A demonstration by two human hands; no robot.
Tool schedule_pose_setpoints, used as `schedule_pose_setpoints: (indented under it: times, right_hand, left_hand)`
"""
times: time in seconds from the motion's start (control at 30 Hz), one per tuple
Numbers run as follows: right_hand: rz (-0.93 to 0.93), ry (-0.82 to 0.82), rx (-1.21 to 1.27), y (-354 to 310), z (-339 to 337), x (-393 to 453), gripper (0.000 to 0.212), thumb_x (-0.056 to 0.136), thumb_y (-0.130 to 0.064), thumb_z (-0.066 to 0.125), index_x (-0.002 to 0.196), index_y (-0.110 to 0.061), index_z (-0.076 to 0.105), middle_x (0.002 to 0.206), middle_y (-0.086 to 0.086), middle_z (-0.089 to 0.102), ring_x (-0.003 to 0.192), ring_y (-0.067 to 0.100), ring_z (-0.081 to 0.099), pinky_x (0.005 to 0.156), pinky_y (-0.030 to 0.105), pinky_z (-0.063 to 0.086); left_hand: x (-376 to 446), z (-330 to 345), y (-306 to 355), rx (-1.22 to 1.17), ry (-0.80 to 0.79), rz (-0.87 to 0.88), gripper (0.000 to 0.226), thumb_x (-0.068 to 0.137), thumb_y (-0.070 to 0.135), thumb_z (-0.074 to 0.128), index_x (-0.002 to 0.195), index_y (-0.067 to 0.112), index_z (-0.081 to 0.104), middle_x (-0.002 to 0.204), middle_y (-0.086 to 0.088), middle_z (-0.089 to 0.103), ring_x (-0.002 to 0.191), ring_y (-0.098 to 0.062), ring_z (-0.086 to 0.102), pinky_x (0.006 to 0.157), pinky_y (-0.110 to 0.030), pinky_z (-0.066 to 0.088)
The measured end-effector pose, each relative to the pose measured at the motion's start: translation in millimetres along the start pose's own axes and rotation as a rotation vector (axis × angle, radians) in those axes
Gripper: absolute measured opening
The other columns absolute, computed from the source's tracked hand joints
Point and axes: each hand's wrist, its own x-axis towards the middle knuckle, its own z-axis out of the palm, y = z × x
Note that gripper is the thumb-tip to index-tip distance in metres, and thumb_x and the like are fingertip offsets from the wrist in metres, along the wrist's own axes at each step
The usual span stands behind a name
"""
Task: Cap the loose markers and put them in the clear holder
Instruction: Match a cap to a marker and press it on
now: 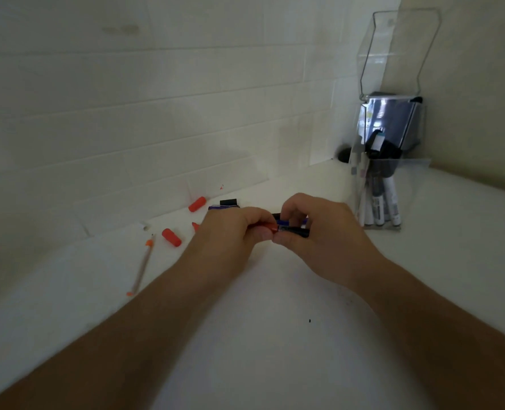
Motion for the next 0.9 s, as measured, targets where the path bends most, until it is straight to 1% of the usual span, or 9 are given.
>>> schedule_pose_setpoints:
  times: [0.13, 0.23, 0.33, 0.47, 0.57, 0.67, 0.73, 0.8, 0.9]
  right_hand:
    - [0.002, 0.013, 0.052, 0.6, -1.9, 1.5, 0.022, 0.079, -0.03, 0.085, 0.083, -0.034, 0.063, 0.079, -0.011, 0.068, 0.08, 0.005, 0.061, 0.067, 0.011, 0.045]
    - [0.0, -0.046, 0.029, 0.0, -5.9, 1.6, 0.015, 0.086, -0.031, 0.078, 0.09, -0.036, 0.065, 0.083, -0.014, 0.067, 0.078, 0.0, 0.061, 0.064, 0.009, 0.043]
    - [0.009, -0.083, 0.016, -3.0, -9.4, -0.6, 0.008, 0.092, -0.036, 0.071, 0.099, -0.037, 0.067, 0.086, -0.015, 0.069, 0.08, -0.005, 0.061, 0.066, 0.006, 0.042]
    - [-0.034, -0.097, -0.128, -3.4, -14.0, 0.0, 0.014, 0.098, -0.039, 0.062, 0.109, -0.039, 0.071, 0.083, -0.012, 0.07, 0.084, 0.007, 0.055, 0.068, 0.016, 0.04]
    - [-0.002, -0.105, -0.215, -3.2, -21.2, 1.4, 0.018, 0.101, -0.039, 0.057, 0.114, -0.042, 0.069, 0.087, -0.015, 0.068, 0.088, 0.004, 0.049, 0.069, 0.02, 0.034]
    - [0.03, -0.153, -0.207, -11.9, -32.5, 0.9, 0.016, 0.102, -0.033, 0.058, 0.113, -0.039, 0.067, 0.087, -0.02, 0.063, 0.083, -0.011, 0.052, 0.066, 0.013, 0.031]
    - [0.061, -0.194, -0.197, -20.5, -50.8, 2.3, 0.017, 0.102, -0.03, 0.059, 0.115, -0.037, 0.066, 0.085, -0.023, 0.061, 0.076, -0.013, 0.054, 0.066, 0.013, 0.035]
    - [0.129, -0.102, -0.074, -25.7, -80.0, 7.8, 0.016, 0.1, -0.025, 0.061, 0.113, -0.032, 0.066, 0.08, -0.018, 0.066, 0.065, -0.003, 0.058, 0.065, 0.02, 0.047]
    - [0.176, 0.284, 0.058, -22.8, -128.3, 23.1, 0.022, 0.098, -0.022, 0.064, 0.118, -0.031, 0.062, 0.093, -0.008, 0.073, 0.074, 0.012, 0.069, 0.067, 0.035, 0.059]
  left_hand:
    - [2.7, 0.4, 1.9, 0.01, 0.035, 0.028, 0.017, 0.092, 0.024, 0.069, 0.107, 0.028, 0.075, 0.091, 0.015, 0.072, 0.073, 0.006, 0.061, 0.073, -0.009, 0.045]
    - [4.7, 0.1, 2.4, -0.041, 0.072, 0.046, 0.023, 0.085, 0.019, 0.076, 0.105, 0.03, 0.075, 0.087, 0.023, 0.071, 0.082, 0.011, 0.063, 0.075, -0.006, 0.046]
    - [4.2, -0.8, 2.9, -0.059, 0.162, 0.054, 0.026, 0.077, 0.022, 0.084, 0.095, 0.034, 0.07, 0.083, 0.019, 0.07, 0.078, 0.004, 0.064, 0.069, -0.018, 0.054]
    - [1.9, -3.6, 1.8, -0.147, 0.257, 0.018, 0.026, 0.074, 0.026, 0.086, 0.088, 0.033, 0.065, 0.081, 0.015, 0.07, 0.078, -0.002, 0.065, 0.069, -0.023, 0.054]
    - [2.1, -4.5, 1.4, -0.217, 0.303, -0.015, 0.02, 0.083, 0.021, 0.078, 0.094, 0.034, 0.07, 0.086, 0.02, 0.071, 0.085, 0.004, 0.066, 0.08, -0.019, 0.054]
    - [-1.1, -0.9, 7.3, -0.278, 0.305, 0.053, 0.027, 0.091, 0.015, 0.069, 0.107, 0.037, 0.07, 0.099, 0.023, 0.071, 0.093, 0.008, 0.066, 0.086, -0.017, 0.054]
    - [-3.2, 0.5, 10.4, -0.269, 0.276, 0.097, 0.036, 0.093, 0.021, 0.068, 0.123, 0.04, 0.063, 0.11, 0.022, 0.067, 0.098, 0.007, 0.065, 0.088, -0.015, 0.052]
    - [-4.9, 1.2, 9.0, -0.241, 0.232, 0.109, 0.046, 0.092, 0.028, 0.068, 0.133, 0.043, 0.055, 0.117, 0.025, 0.059, 0.106, 0.003, 0.059, 0.092, -0.017, 0.047]
    - [-5.1, 4.1, 4.9, -0.159, 0.184, 0.166, 0.039, 0.091, 0.026, 0.068, 0.127, 0.041, 0.06, 0.116, 0.036, 0.053, 0.11, 0.006, 0.051, 0.101, -0.023, 0.042]
